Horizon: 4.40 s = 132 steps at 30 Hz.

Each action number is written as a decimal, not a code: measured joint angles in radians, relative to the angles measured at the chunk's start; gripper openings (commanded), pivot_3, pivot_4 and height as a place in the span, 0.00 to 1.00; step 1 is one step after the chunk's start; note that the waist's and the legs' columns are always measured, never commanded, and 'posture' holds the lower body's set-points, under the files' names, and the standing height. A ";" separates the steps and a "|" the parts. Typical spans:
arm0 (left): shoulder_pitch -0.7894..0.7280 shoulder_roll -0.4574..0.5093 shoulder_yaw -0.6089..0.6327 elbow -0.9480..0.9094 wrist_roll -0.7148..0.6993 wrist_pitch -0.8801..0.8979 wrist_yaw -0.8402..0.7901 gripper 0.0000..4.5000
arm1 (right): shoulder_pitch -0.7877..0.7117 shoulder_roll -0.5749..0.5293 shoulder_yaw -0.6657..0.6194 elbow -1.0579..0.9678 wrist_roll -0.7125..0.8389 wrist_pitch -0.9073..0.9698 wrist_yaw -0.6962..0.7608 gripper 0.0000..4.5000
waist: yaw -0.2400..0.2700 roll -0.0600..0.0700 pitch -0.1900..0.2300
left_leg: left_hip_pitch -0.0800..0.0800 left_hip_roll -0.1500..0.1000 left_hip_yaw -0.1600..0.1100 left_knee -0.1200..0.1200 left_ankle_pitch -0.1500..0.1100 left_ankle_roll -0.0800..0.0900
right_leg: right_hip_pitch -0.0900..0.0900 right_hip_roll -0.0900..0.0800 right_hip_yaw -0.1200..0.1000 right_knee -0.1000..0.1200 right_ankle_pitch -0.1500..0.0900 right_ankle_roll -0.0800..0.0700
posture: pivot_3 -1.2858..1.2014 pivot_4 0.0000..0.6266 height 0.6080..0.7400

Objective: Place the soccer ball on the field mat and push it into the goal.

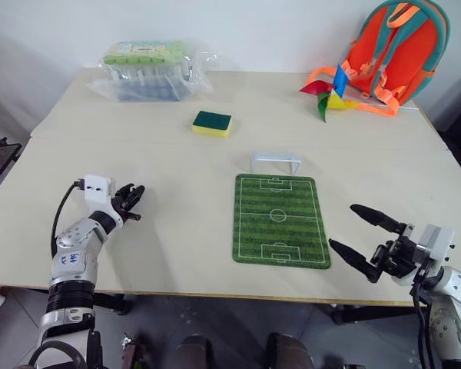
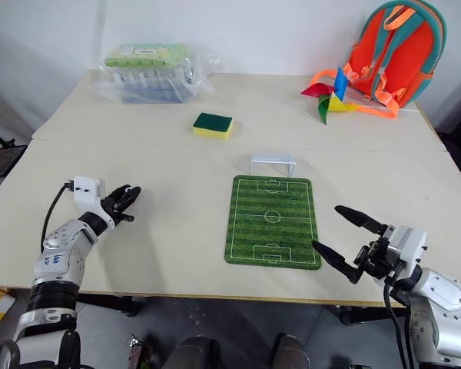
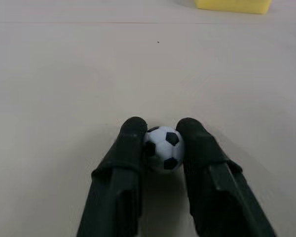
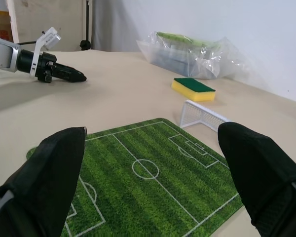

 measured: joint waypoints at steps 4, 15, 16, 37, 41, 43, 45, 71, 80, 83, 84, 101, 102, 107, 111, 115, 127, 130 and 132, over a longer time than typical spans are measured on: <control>0.010 0.000 0.001 0.000 -0.005 -0.030 -0.043 0.19 | 0.007 0.000 -0.018 0.023 0.000 -0.016 0.018 1.00 | 0.000 0.000 0.000 | 0.000 0.000 0.001 0.000 0.000 0.000 | -0.001 0.000 0.000 0.000 0.000 0.000 | 0.52 0.24 1.00; 0.079 0.063 -0.240 -0.427 -0.097 -0.048 -0.524 0.19 | -0.038 -0.195 -0.092 0.203 0.045 -0.035 0.291 1.00 | 0.002 0.001 0.000 | -0.001 0.000 0.004 0.001 0.000 0.001 | -0.002 0.000 0.003 0.000 0.000 0.001 | 0.52 0.24 1.00; 0.080 0.068 -0.304 -0.464 -0.090 -0.046 -0.572 0.19 | -0.044 -0.236 -0.097 0.216 0.047 -0.027 0.338 1.00 | 0.002 0.001 0.000 | 0.000 0.000 0.005 0.001 0.000 0.001 | -0.002 0.000 0.004 0.000 0.001 0.001 | 0.52 0.24 1.00; -0.010 -0.149 -0.658 -0.501 0.146 0.113 -0.445 0.19 | 0.072 -0.369 -0.055 0.303 0.108 -0.140 0.418 1.00 | 0.005 0.002 0.001 | -0.002 0.001 0.008 0.006 -0.002 0.004 | -0.002 0.002 0.007 -0.002 0.003 0.003 | 0.52 0.24 1.00; -0.026 -0.182 -0.700 -0.452 0.175 0.106 -0.444 0.19 | 0.114 -0.367 -0.087 0.258 0.111 -0.134 0.418 1.00 | 0.007 0.002 0.001 | -0.003 0.001 0.008 0.007 -0.003 0.004 | -0.002 0.002 0.007 -0.003 0.003 0.003 | 0.52 0.24 1.00; -0.035 -0.199 -0.701 -0.431 0.182 0.100 -0.442 0.19 | 0.179 -0.343 -0.116 0.215 0.111 -0.124 0.416 1.00 | 0.013 0.002 0.001 | -0.003 0.001 0.008 0.007 -0.003 0.004 | -0.002 0.002 0.007 -0.003 0.004 0.003 | 0.52 0.24 1.00; -0.048 -0.222 -0.704 -0.410 0.189 0.099 -0.438 0.19 | 0.209 -0.324 -0.119 0.194 0.111 -0.120 0.414 1.00 | 0.015 0.002 0.001 | -0.004 0.001 0.008 0.010 -0.003 0.005 | -0.002 0.001 0.008 -0.003 0.004 0.004 | 0.52 0.24 1.00; -0.041 -0.307 -0.739 -0.409 0.239 0.123 -0.364 0.92 | 0.279 -0.187 -0.142 -0.003 0.062 -0.060 0.335 1.00 | 0.030 0.002 0.001 | -0.004 0.001 0.008 0.014 -0.005 0.007 | -0.001 0.002 0.010 -0.003 0.005 0.005 | 0.52 0.24 1.00; -0.032 -0.324 -0.691 -0.413 0.194 0.049 -0.374 0.92 | 0.272 -0.178 -0.142 -0.021 0.061 -0.033 0.322 1.00 | 0.029 0.002 0.001 | -0.004 0.001 0.008 0.014 -0.005 0.007 | -0.001 0.002 0.010 -0.003 0.005 0.005 | 0.52 0.24 1.00; -0.008 -0.287 -0.615 -0.463 0.099 0.012 -0.438 0.92 | 0.240 -0.168 -0.142 -0.029 0.068 -0.018 0.295 1.00 | 0.021 0.002 0.001 | -0.003 0.001 0.009 0.014 -0.005 0.007 | -0.001 0.002 0.011 -0.002 0.005 0.005 | 0.52 0.24 1.00; 0.006 -0.251 -0.576 -0.494 0.056 0.003 -0.468 0.92 | 0.227 -0.167 -0.142 -0.038 0.076 -0.005 0.285 1.00 | 0.015 0.003 0.000 | -0.003 0.001 0.009 0.014 -0.005 0.007 | -0.002 0.002 0.011 -0.001 0.005 0.005 | 0.52 0.24 1.00; 0.295 -0.004 -0.574 -0.809 -0.066 0.097 -0.592 0.01 | 0.073 -0.264 -0.099 0.267 0.110 -0.141 0.419 1.00 | 0.013 0.005 0.000 | -0.002 0.001 0.009 0.015 -0.007 0.008 | 0.001 0.003 0.014 -0.004 0.006 0.006 | 0.52 0.24 1.00; 0.295 -0.006 -0.581 -0.809 -0.062 0.099 -0.585 0.01 | 0.072 -0.267 -0.095 0.277 0.112 -0.147 0.420 1.00 | 0.011 0.005 0.000 | -0.002 0.000 0.009 0.015 -0.007 0.008 | 0.001 0.003 0.014 -0.004 0.006 0.006 | 0.52 0.24 1.00; 0.223 -0.129 -0.650 -0.743 0.027 0.126 -0.458 0.01 | 0.093 -0.340 -0.035 0.339 0.144 -0.210 0.424 1.00 | 0.010 0.005 0.000 | -0.001 0.000 0.008 0.016 -0.007 0.009 | 0.004 0.002 0.014 -0.005 0.006 0.007 | 0.52 0.24 1.00; 0.177 -0.143 -0.667 -0.678 0.058 0.125 -0.449 0.01 | 0.116 -0.348 -0.030 0.366 0.155 -0.230 0.425 1.00 | 0.006 0.006 0.000 | -0.001 0.000 0.009 0.015 -0.007 0.009 | 0.003 0.003 0.014 -0.005 0.006 0.007 | 0.52 0.24 1.00; 0.119 -0.177 -0.688 -0.601 0.078 0.126 -0.439 0.01 | 0.134 -0.345 -0.029 0.367 0.156 -0.231 0.425 1.00 | 0.005 0.006 0.000 | -0.001 0.000 0.009 0.016 -0.007 0.009 | 0.003 0.002 0.014 -0.006 0.006 0.007 | 0.52 0.24 1.00; -0.021 -0.281 -0.680 -0.352 0.146 0.046 -0.374 0.01 | 0.217 -0.226 -0.087 0.203 0.140 -0.207 0.368 1.00 | 0.020 0.006 0.000 | -0.002 0.000 0.008 0.016 -0.007 0.009 | 0.003 0.002 0.014 -0.007 0.006 0.007 | 0.52 0.24 1.00; -0.116 -0.350 -0.630 -0.186 0.163 -0.052 -0.314 0.01 | 0.208 -0.135 -0.124 0.144 0.136 -0.164 0.200 1.00 | 0.027 0.006 0.000 | -0.003 0.000 0.009 0.016 -0.007 0.009 | 0.002 0.002 0.014 -0.007 0.006 0.007 | 0.52 0.24 1.00; -0.176 -0.389 -0.596 -0.091 0.176 -0.122 -0.265 0.01 | 0.190 -0.085 -0.138 0.104 0.127 -0.142 0.095 1.00 | 0.029 0.006 0.000 | -0.004 0.000 0.009 0.016 -0.007 0.009 | 0.001 0.002 0.014 -0.006 0.006 0.007 | 0.52 0.24 1.00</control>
